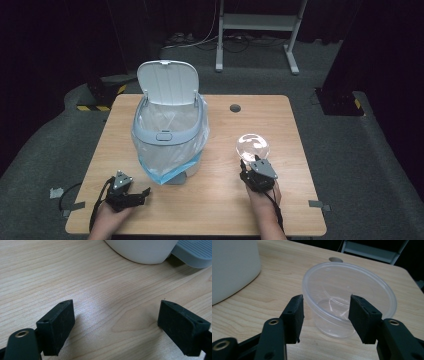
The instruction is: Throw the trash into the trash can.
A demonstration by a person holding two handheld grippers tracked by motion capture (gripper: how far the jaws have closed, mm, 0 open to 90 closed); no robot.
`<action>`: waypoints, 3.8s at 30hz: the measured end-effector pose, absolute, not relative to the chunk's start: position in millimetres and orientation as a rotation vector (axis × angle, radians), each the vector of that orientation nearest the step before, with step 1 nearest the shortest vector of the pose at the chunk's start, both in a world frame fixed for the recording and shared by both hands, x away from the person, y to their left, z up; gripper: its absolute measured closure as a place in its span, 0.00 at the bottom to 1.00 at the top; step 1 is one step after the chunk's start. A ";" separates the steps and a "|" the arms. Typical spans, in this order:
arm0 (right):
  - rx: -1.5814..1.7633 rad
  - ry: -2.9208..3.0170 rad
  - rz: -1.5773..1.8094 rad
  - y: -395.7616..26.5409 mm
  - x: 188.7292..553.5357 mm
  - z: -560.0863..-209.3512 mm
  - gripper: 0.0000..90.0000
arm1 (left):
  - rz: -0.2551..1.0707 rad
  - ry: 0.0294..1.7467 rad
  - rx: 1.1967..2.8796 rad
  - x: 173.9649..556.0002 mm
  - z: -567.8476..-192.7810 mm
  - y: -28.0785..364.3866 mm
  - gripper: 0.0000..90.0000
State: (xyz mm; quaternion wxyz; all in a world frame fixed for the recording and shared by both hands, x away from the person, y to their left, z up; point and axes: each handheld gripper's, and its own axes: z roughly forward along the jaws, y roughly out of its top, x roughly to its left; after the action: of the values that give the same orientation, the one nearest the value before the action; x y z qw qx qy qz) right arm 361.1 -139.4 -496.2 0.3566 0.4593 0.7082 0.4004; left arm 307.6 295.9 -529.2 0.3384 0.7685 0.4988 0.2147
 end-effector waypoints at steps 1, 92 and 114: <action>1.182 1.833 1.034 -138.5 360.6 -496.2 0.52 | 0.559 1.299 2.002 307.6 -529.2 295.9 0.16; 1.128 1.815 1.182 -112.8 384.0 -472.6 0.92 | 0.557 1.290 2.005 307.0 -529.2 295.9 0.16; 1.148 1.885 1.179 -128.9 359.0 -476.1 0.92 | 0.558 1.290 2.005 307.0 -529.2 295.9 0.16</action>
State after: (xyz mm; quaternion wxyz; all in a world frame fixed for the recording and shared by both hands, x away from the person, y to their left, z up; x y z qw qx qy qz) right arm 359.0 -128.9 -476.1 0.3145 0.4356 0.7151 0.4472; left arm 307.0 295.9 -529.2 0.3395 0.7703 0.4955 0.2142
